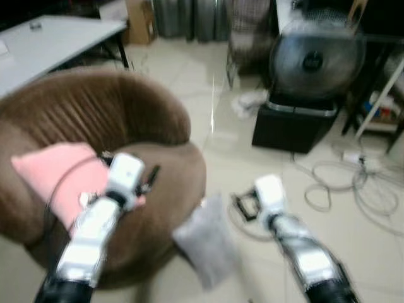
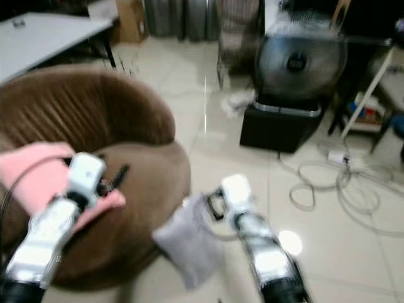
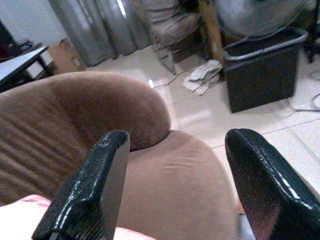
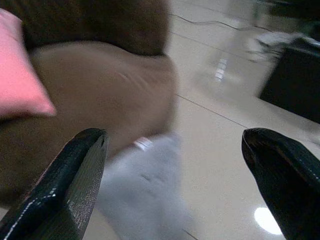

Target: Move the pillow to the sofa from floor

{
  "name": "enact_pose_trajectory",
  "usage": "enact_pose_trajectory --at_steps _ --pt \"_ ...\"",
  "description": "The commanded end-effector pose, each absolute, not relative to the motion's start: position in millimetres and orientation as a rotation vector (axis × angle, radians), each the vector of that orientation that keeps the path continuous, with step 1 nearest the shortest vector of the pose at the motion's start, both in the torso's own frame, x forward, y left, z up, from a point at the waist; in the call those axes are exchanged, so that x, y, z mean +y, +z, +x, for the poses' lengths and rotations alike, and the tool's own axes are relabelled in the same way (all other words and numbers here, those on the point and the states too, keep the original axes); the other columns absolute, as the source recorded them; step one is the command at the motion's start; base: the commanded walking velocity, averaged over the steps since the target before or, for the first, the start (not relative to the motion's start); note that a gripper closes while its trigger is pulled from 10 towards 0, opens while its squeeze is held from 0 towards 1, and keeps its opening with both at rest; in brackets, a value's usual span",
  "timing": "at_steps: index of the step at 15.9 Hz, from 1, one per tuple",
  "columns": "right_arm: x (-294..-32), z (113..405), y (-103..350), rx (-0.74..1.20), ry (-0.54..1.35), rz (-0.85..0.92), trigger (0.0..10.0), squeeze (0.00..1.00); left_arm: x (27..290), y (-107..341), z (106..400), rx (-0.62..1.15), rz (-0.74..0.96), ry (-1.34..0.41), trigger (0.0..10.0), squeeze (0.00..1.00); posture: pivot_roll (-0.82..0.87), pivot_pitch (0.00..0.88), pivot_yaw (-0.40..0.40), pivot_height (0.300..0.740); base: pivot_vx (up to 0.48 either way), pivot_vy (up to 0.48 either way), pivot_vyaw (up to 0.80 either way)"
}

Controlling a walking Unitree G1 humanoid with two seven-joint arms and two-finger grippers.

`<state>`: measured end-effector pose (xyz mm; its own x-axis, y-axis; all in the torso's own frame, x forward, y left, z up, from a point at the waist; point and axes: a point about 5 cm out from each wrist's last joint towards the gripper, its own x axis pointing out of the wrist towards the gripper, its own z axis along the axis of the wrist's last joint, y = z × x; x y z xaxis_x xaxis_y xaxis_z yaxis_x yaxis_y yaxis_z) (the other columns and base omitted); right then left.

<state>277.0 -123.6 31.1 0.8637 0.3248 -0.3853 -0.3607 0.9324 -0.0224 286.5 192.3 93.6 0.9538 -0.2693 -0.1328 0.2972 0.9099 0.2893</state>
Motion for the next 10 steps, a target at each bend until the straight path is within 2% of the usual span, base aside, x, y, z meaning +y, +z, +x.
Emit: enact_pose_trajectory --at_steps 1,5,6,10 --pt "-143 276 31 0.390 0.293 -0.101 10.0 0.00 179 98 292 0.071 0.305 -0.344 10.0 0.00 0.07 0.000 0.074 0.740 0.450 0.000 -0.49" --pt "-151 274 34 0.383 0.273 -0.113 10.0 0.00 172 95 293 0.074 0.293 -0.363 10.0 0.00 0.04 0.000 0.073 0.740 0.446 0.000 -0.77" --pt "-151 274 35 0.379 0.275 -0.124 10.0 0.00 172 95 293 0.073 0.290 -0.363 10.0 0.00 0.04 0.000 0.073 0.740 0.442 0.000 0.00" --pt "-154 276 37 0.387 0.300 -0.152 10.0 0.00 173 86 289 0.105 0.287 -0.319 10.0 0.00 0.06 0.000 0.037 0.740 0.000 0.000 0.00"
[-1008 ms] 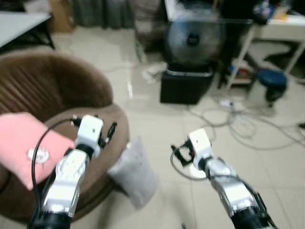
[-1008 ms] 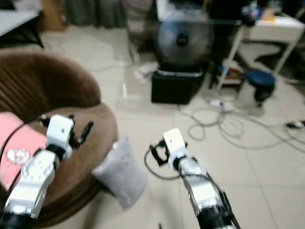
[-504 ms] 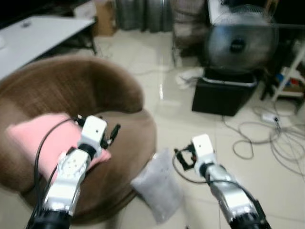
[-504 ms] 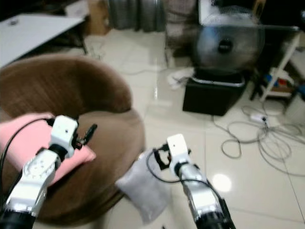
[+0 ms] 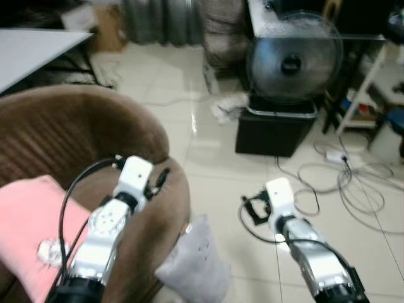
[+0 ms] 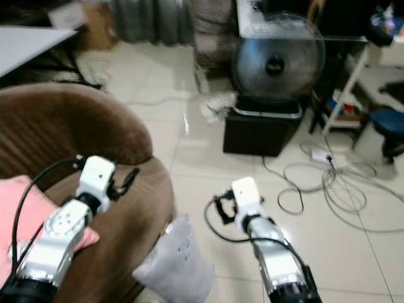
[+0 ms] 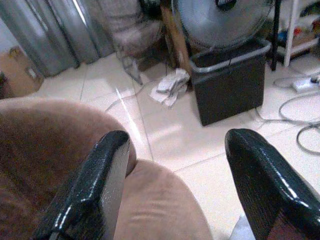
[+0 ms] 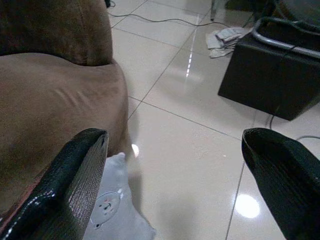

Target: Move the pillow to the sofa from floor

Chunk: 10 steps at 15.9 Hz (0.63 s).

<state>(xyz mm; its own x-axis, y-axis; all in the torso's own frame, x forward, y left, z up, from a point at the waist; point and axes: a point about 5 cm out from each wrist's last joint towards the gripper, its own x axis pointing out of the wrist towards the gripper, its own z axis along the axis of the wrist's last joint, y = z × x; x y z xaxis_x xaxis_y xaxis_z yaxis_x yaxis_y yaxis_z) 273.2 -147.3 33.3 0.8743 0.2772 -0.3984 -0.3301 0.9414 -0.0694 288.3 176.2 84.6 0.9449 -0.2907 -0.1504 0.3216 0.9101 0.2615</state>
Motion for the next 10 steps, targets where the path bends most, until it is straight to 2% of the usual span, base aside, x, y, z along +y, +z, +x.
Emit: enact_pose_trajectory --at_steps 1,5,6,10 --pt "-155.6 276.4 38.4 0.389 0.307 -0.153 10.0 0.00 173.8 81.8 285.6 0.115 0.285 -0.312 10.0 0.00 0.07 0.000 0.020 0.740 0.000 0.000 0.00" --pt "-152.2 279.2 41.0 0.381 0.337 -0.158 10.0 0.00 174.5 81.9 281.6 0.100 0.307 -0.312 10.0 0.00 0.08 0.000 0.009 0.740 0.000 0.000 0.00" --pt "-151.4 279.1 41.1 0.383 0.347 -0.168 10.0 0.00 174.3 82.0 281.5 0.098 0.311 -0.315 10.0 0.00 0.08 0.000 0.009 0.740 0.000 0.000 0.47" --pt "-150.8 277.8 37.5 0.400 0.337 -0.120 10.0 0.00 170.5 82.9 279.9 0.094 0.337 -0.352 10.0 0.00 0.08 0.000 0.020 0.740 0.000 -0.360 0.80"
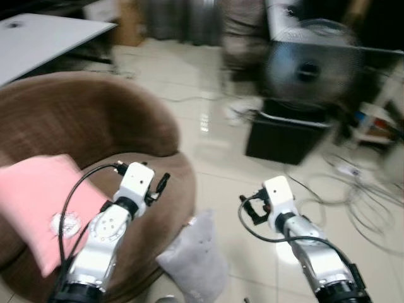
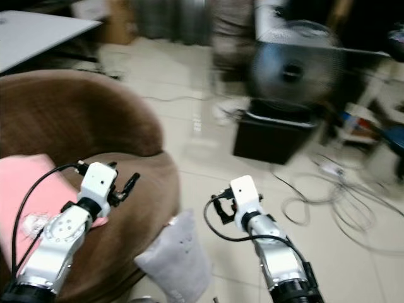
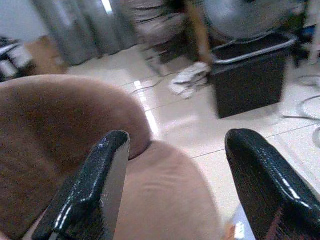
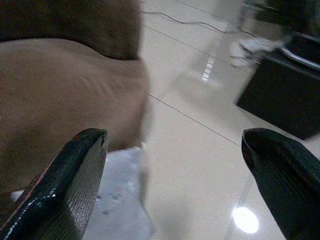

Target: Move the pillow to the sofa from floor

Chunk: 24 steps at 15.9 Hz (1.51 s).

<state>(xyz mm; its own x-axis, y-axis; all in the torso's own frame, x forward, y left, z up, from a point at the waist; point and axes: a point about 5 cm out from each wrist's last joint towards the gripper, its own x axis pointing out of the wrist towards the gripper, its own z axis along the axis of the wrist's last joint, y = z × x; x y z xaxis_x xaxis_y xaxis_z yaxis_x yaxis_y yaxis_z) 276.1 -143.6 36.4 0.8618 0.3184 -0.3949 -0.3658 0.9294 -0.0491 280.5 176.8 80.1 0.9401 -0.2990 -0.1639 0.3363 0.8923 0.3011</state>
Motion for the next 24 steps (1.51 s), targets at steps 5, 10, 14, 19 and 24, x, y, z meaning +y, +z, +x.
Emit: enact_pose_trajectory --at_steps 5,10,14,19,24 --pt "-149 275 33 0.415 0.334 -0.064 10.0 0.00 172 87 281 0.093 0.355 -0.371 10.0 0.00 0.08 0.000 0.047 0.740 0.000 -0.363 0.80" --pt "-144 277 32 0.421 0.361 -0.056 10.0 0.00 181 88 278 0.098 0.352 -0.340 10.0 0.00 0.11 0.000 0.035 0.740 0.000 -0.365 0.80" --pt "-141 282 33 0.418 0.371 -0.052 10.0 0.00 183 89 278 0.097 0.351 -0.320 10.0 0.00 0.11 0.000 0.031 0.740 0.000 -0.364 0.80" --pt "-135 290 34 0.410 0.364 -0.032 10.0 0.00 187 90 278 0.100 0.361 -0.308 10.0 0.00 0.12 0.000 0.031 0.740 0.000 -0.363 0.80" --pt "-134 288 30 0.413 0.346 0.001 10.0 0.00 190 89 286 0.138 0.279 -0.264 10.0 0.00 0.10 0.000 0.052 0.740 0.000 -0.122 0.80"
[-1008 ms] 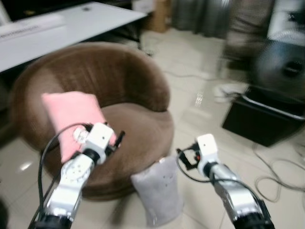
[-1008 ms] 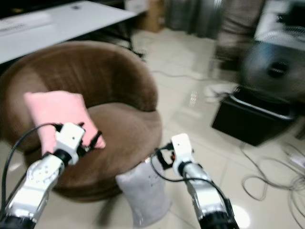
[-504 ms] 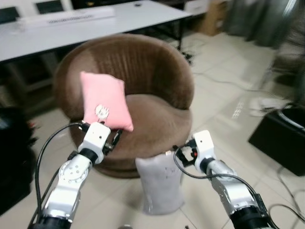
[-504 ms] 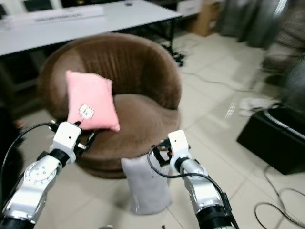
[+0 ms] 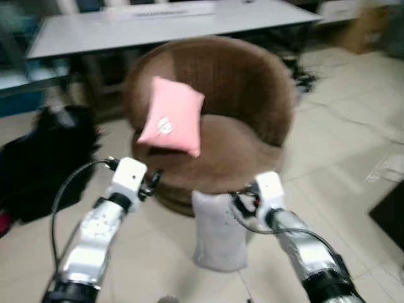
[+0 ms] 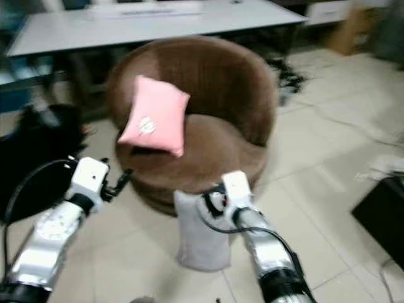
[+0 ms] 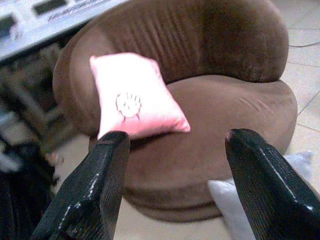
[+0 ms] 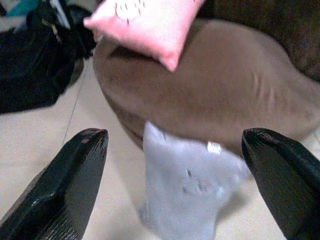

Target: Move the pillow to the sofa from floor

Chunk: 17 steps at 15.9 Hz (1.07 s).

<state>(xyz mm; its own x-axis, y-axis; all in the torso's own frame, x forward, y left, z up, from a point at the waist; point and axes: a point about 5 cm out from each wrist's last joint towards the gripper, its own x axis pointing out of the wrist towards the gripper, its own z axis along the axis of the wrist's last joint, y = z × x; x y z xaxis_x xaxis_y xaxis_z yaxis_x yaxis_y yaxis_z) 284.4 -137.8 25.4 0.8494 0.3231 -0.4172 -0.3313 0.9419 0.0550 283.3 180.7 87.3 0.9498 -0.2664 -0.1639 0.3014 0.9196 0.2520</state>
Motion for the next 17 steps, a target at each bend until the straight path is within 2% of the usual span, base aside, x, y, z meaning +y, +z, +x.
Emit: enact_pose_trajectory --at_steps 1,4,7,10,11,12,13,16,17 --pt "-133 288 29 0.416 0.337 0.010 10.0 0.00 190 91 288 0.136 0.285 -0.263 10.0 0.00 0.10 0.000 0.052 0.740 0.000 0.480 0.80" --pt "-134 288 27 0.424 0.304 0.029 10.0 0.00 190 91 288 0.134 0.307 -0.263 10.0 0.00 0.10 0.000 0.059 0.740 0.000 0.480 0.42" --pt "-151 294 17 0.514 0.130 0.061 10.0 0.00 189 82 284 0.179 0.342 -0.288 10.0 0.00 0.10 0.000 0.060 0.740 0.000 0.000 0.00" --pt "-168 295 1 0.638 0.003 -0.042 10.0 0.00 190 76 284 0.197 0.339 -0.305 10.0 0.00 0.07 0.000 0.065 0.740 0.000 0.000 0.00" --pt "-165 298 -2 0.658 0.074 -0.205 10.0 0.00 185 73 284 0.207 0.345 -0.341 10.0 0.00 0.07 0.000 0.058 0.740 0.000 0.000 0.00" --pt "-164 299 -2 0.657 0.096 -0.243 10.0 0.00 183 72 285 0.207 0.345 -0.350 10.0 0.00 0.07 0.000 0.058 0.740 0.000 0.000 0.00" --pt "-160 299 -4 0.669 0.152 -0.362 10.0 0.00 179 70 283 0.211 0.352 -0.379 10.0 0.00 0.07 0.000 0.053 0.740 0.000 0.000 0.00" --pt "-142 294 -11 0.612 0.393 -0.796 10.0 0.00 170 62 277 0.230 0.359 -0.422 10.0 0.00 0.07 0.000 0.044 0.740 0.000 0.000 0.00" --pt "-140 292 -13 0.594 0.445 -0.882 10.0 0.00 170 61 277 0.233 0.362 -0.427 10.0 0.00 0.07 0.000 0.044 0.740 0.000 0.000 0.00"
